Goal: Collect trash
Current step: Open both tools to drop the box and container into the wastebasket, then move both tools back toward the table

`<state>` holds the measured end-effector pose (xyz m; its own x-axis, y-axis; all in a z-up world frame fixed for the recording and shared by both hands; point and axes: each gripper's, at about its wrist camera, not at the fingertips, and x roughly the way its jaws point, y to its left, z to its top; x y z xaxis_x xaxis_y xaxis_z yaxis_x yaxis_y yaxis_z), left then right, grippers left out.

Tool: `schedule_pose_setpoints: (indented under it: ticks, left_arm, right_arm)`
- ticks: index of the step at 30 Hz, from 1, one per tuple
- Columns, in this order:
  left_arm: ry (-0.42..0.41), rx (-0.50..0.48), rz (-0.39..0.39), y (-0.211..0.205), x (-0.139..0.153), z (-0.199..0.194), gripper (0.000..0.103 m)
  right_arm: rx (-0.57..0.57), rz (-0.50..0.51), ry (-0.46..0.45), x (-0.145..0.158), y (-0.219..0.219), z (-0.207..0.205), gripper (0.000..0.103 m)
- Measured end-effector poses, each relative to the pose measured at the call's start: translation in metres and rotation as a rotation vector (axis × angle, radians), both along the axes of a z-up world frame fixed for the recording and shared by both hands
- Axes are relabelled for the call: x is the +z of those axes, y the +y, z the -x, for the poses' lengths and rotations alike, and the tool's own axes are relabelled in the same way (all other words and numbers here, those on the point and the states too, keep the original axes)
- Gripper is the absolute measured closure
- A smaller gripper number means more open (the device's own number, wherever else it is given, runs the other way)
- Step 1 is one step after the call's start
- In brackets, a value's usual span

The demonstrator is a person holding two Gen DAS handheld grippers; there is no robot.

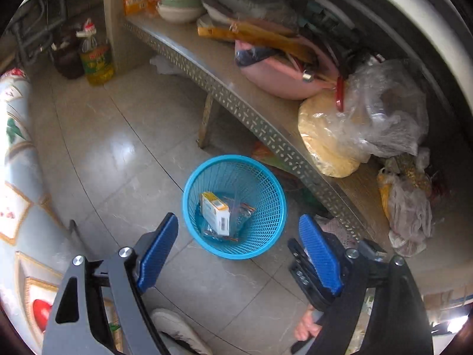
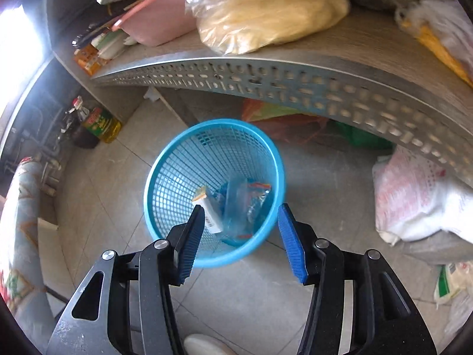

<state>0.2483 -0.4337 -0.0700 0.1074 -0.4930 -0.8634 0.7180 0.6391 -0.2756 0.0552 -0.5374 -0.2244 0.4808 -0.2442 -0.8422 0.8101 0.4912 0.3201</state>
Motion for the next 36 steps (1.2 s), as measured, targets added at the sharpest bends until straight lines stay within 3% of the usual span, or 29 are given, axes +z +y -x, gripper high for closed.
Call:
schedule_pose_setpoints:
  ticks: [7, 13, 15, 19, 21, 25, 30, 36]
  left_arm:
    - [-0.127, -0.027, 0.105, 0.057, 0.055, 0.028, 0.018]
    - [-0.232, -0.005, 0.214, 0.135, 0.099, 0.054, 0.012]
    - [-0.26, 0.024, 0.241, 0.163, 0.111, 0.064, 0.005]
    - [-0.278, 0.041, 0.273, 0.222, 0.124, 0.083, 0.006]
    - [-0.266, 0.055, 0.282, 0.25, 0.126, 0.087, 0.006]
    - [-0.279, 0.172, 0.28, 0.311, 0.122, 0.103, 0.006]
    - [-0.271, 0.355, 0.303, 0.395, 0.112, 0.124, 0.006]
    - [-0.358, 0.531, 0.276, 0.487, 0.098, 0.16, 0.006]
  right_arm:
    - [0.074, 0.067, -0.019, 0.039, 0.037, 0.035, 0.05]
    - [0.227, 0.223, 0.033, 0.097, 0.079, 0.029, 0.036]
    - [0.254, 0.282, 0.037, 0.124, 0.093, 0.029, 0.03]
    - [0.284, 0.465, -0.013, 0.185, 0.13, 0.036, 0.008]
    - [0.317, 0.522, -0.071, 0.211, 0.152, 0.04, 0.007]
    - [0.465, 0.502, -0.119, 0.237, 0.185, 0.026, 0.007]
    - [0.661, 0.439, -0.142, 0.245, 0.23, 0.009, 0.007]
    - [0.815, 0.418, -0.112, 0.245, 0.296, -0.015, 0.007]
